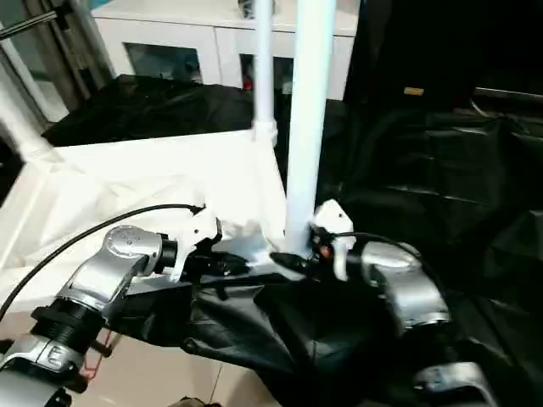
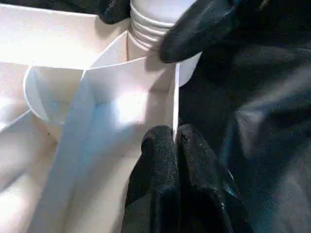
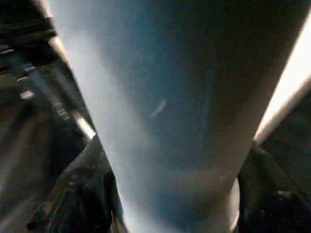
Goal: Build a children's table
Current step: Rotate leg to tighten
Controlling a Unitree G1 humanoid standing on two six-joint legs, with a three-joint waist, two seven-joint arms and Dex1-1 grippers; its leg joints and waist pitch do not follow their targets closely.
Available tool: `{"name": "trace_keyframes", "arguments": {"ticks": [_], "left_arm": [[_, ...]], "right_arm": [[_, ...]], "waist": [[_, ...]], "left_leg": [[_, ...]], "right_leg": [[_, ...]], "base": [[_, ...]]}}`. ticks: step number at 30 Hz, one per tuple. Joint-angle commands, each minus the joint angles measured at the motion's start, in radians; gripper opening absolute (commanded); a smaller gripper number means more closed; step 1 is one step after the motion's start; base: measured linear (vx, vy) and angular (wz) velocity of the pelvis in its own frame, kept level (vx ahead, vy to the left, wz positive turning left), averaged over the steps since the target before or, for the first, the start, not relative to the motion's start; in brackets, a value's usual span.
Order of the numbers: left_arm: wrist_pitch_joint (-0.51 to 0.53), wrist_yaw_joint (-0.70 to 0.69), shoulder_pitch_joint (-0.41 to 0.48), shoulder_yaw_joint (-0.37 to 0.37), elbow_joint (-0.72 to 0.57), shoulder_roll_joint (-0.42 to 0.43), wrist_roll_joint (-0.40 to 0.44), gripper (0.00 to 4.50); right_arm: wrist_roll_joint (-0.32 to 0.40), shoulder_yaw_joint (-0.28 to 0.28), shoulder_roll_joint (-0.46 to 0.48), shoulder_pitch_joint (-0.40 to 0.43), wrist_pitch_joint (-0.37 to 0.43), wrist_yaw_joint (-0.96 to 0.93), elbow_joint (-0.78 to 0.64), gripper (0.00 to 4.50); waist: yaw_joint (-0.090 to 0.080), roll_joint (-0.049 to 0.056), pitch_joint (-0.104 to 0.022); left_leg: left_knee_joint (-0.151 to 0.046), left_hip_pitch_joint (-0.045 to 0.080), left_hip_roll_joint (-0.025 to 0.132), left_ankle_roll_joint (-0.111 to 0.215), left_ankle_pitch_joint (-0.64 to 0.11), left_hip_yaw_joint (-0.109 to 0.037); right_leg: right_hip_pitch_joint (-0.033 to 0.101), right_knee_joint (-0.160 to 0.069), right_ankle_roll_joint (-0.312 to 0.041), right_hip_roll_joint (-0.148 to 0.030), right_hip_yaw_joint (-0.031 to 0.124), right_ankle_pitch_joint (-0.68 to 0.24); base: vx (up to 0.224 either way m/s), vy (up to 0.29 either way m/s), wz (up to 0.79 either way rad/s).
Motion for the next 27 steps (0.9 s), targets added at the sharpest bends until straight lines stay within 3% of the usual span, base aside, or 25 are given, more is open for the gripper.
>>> {"name": "trace_keyframes", "arguments": {"ticks": [1, 2, 6, 11, 12, 15, 18, 19, 27], "left_arm": [[-0.004, 0.050, -0.032, -0.004, 0.007, -0.064, -0.022, 0.00], [0.001, 0.085, -0.044, 0.002, 0.025, -0.076, -0.014, 0.00], [0.004, 0.248, -0.095, 0.029, 0.104, -0.141, 0.016, 0.00], [0.003, 0.364, -0.127, 0.034, 0.148, -0.193, 0.036, 0.00], [-0.001, 0.359, -0.126, 0.030, 0.147, -0.201, 0.037, 0.00], [-0.020, 0.326, -0.116, 0.014, 0.136, -0.203, 0.032, 0.00], [-0.038, 0.300, -0.108, 0.007, 0.134, -0.192, 0.033, 0.00], [-0.044, 0.282, -0.102, 0.004, 0.128, -0.185, 0.029, 0.00], [-0.056, 0.153, -0.074, -0.014, 0.081, -0.134, -0.002, 0.00]], "right_arm": [[-0.063, 0.015, 0.048, -0.020, 0.001, -0.146, 0.075, 2.72], [-0.062, 0.006, 0.066, -0.026, 0.005, -0.182, 0.092, 2.72], [-0.051, -0.033, 0.151, -0.064, 0.025, -0.332, 0.164, 2.71], [-0.086, -0.036, 0.212, -0.114, 0.004, -0.472, 0.251, 2.71], [-0.083, -0.040, 0.222, -0.122, -0.011, -0.472, 0.266, 2.71], [-0.040, -0.066, 0.238, -0.135, -0.012, -0.423, 0.270, 3.40], [-0.039, -0.064, 0.230, -0.138, -0.020, -0.389, 0.267, 3.45], [-0.040, -0.059, 0.221, -0.138, -0.023, -0.368, 0.263, 3.76], [-0.022, 0.012, 0.101, -0.102, -0.017, -0.083, 0.157, 3.85]], "waist": [[0.003, -0.023, -0.059], [0.004, -0.022, -0.058], [0.006, -0.021, -0.059], [0.010, -0.022, -0.061], [0.011, -0.020, -0.063], [0.013, -0.021, -0.062], [0.012, -0.020, -0.062], [0.012, -0.018, -0.062], [0.018, -0.021, -0.063]], "left_leg": [[-0.067, 0.018, 0.095, 0.063, -0.153, -0.055], [-0.066, 0.024, 0.094, 0.057, -0.171, -0.054], [-0.069, 0.027, 0.095, 0.043, -0.177, -0.055], [-0.067, 0.022, 0.093, 0.054, -0.151, -0.054], [-0.066, 0.024, 0.094, 0.055, -0.152, -0.053], [-0.065, 0.021, 0.094, 0.072, -0.144, -0.054], [-0.066, 0.020, 0.096, 0.075, -0.149, -0.054], [-0.066, 0.020, 0.096, 0.077, -0.147, -0.054], [-0.060, 0.015, 0.095, 0.108, -0.127, -0.052]], "right_leg": [[0.039, -0.081, -0.246, -0.114, 0.059, -0.165], [0.035, -0.086, -0.239, -0.114, 0.061, -0.198], [0.034, -0.088, -0.227, -0.113, 0.064, -0.213], [0.038, -0.082, -0.236, -0.117, 0.064, -0.145], [0.037, -0.082, -0.235, -0.118, 0.065, -0.145], [0.040, -0.082, -0.233, -0.119, 0.064, -0.138], [0.040, -0.081, -0.233, -0.117, 0.063, -0.137], [0.040, -0.080, -0.234, -0.117, 0.063, -0.134], [0.047, -0.077, -0.242, -0.116, 0.059, -0.095]], "base": [[0.000, 0.000, 0.00], [0.000, 0.000, 0.00], [0.000, 0.000, 0.00], [0.000, 0.000, 0.00], [0.000, 0.000, 0.00], [0.000, 0.000, 0.00], [0.000, 0.000, 0.00], [0.000, 0.000, 0.00], [0.000, 0.000, 0.00]]}}
